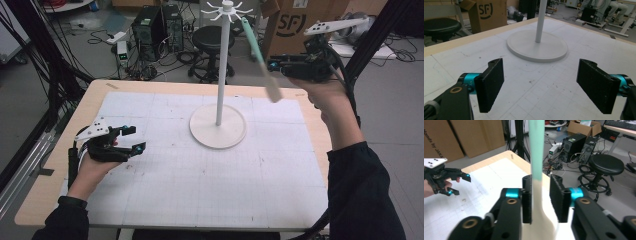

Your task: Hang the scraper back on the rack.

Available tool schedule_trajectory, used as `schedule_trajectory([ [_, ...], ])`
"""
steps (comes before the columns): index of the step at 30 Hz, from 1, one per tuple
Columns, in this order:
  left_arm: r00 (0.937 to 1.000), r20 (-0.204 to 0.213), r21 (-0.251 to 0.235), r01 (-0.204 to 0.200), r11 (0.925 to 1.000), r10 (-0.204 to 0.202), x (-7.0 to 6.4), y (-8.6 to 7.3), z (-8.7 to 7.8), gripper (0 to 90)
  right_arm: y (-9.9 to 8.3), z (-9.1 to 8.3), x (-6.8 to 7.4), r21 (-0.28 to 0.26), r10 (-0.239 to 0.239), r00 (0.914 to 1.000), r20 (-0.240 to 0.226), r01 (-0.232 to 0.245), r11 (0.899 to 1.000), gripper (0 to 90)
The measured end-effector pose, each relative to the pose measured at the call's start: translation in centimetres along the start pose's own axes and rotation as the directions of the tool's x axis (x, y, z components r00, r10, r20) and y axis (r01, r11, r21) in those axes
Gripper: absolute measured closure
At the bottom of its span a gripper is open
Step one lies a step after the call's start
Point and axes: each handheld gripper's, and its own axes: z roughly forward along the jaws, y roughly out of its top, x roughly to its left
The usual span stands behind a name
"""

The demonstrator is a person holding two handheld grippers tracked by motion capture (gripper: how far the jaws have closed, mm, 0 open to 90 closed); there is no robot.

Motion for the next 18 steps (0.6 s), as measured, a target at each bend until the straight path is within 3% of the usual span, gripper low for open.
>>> schedule_trajectory([
  [8, 0.9999, -0.01, -0.004, 0.003, 1.0, -0.003, 0.2, -0.1, -0.3, 22.6, -3.8, 0.6, -0.2, -0.011, -0.021, 0.9995, -0.022, 0.021, 1.0, 43.4],
  [11, 0.9999, -0.015, -0.006, 0.003, 1.0, -0.003, 0.3, -0.1, -0.4, 22.5, -6.2, 0.8, -0.3, -0.028, -0.015, 0.9991, -0.04, 0.014, 1.0, 38.4],
  [18, 0.9989, -0.046, 0.01, -0.009, 0.9999, 0.009, 0.5, -0.2, -0.8, 21.7, -12.8, 1.5, -0.7, -0.011, 0.027, 0.9975, -0.065, -0.027, 1.0, 28.2],
])
